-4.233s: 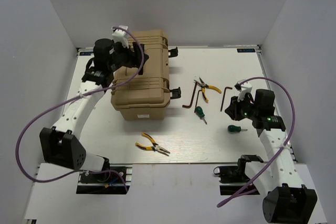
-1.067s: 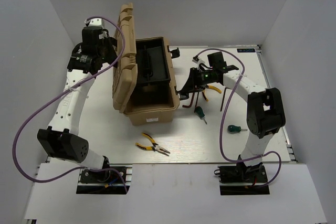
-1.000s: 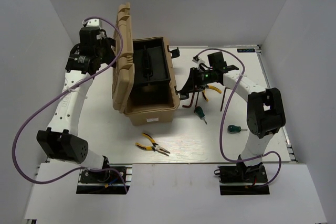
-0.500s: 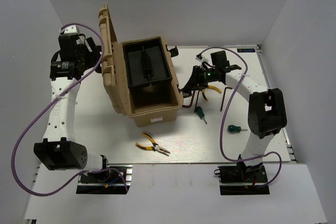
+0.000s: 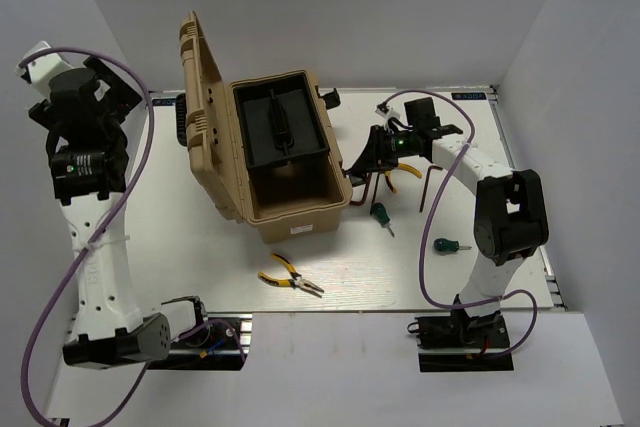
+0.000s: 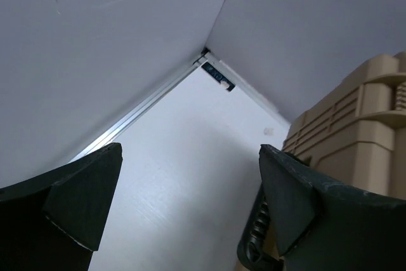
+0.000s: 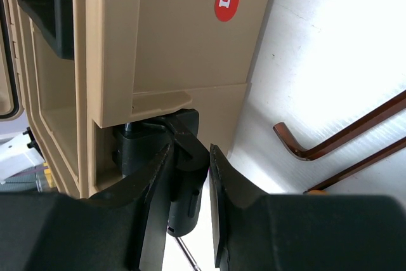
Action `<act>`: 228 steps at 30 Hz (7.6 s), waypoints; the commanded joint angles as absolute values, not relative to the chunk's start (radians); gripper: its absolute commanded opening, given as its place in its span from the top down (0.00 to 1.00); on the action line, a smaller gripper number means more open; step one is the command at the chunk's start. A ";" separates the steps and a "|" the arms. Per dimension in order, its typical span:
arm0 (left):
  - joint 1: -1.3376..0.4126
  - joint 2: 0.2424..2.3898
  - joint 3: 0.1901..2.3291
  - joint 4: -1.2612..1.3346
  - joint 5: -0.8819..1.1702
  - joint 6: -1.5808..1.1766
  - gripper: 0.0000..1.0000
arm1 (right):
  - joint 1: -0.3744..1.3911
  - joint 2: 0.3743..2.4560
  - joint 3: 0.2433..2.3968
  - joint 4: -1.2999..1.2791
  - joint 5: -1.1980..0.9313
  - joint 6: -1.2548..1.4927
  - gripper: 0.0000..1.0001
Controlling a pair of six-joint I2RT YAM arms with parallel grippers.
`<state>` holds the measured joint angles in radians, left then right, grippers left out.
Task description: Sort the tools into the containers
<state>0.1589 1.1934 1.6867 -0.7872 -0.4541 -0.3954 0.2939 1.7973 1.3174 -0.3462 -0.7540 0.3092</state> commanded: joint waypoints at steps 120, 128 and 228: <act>-1.312 1.526 1.009 -0.753 -0.227 0.046 0.39 | 0.232 1.238 0.890 -0.658 -0.604 -0.453 0.57; -1.302 1.442 1.020 -0.900 -0.448 -0.205 0.52 | 0.210 1.246 0.877 -0.657 -0.620 -0.456 0.57; -1.396 1.615 1.216 -0.744 -0.034 -0.210 0.57 | -0.021 1.213 0.877 -0.658 -0.643 -0.374 0.60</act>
<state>-1.3907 1.6672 1.2102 -0.7616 -0.0784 -0.1898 -0.0006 1.2064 0.8726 -0.6556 -0.6147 -0.3721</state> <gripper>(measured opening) 0.428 0.405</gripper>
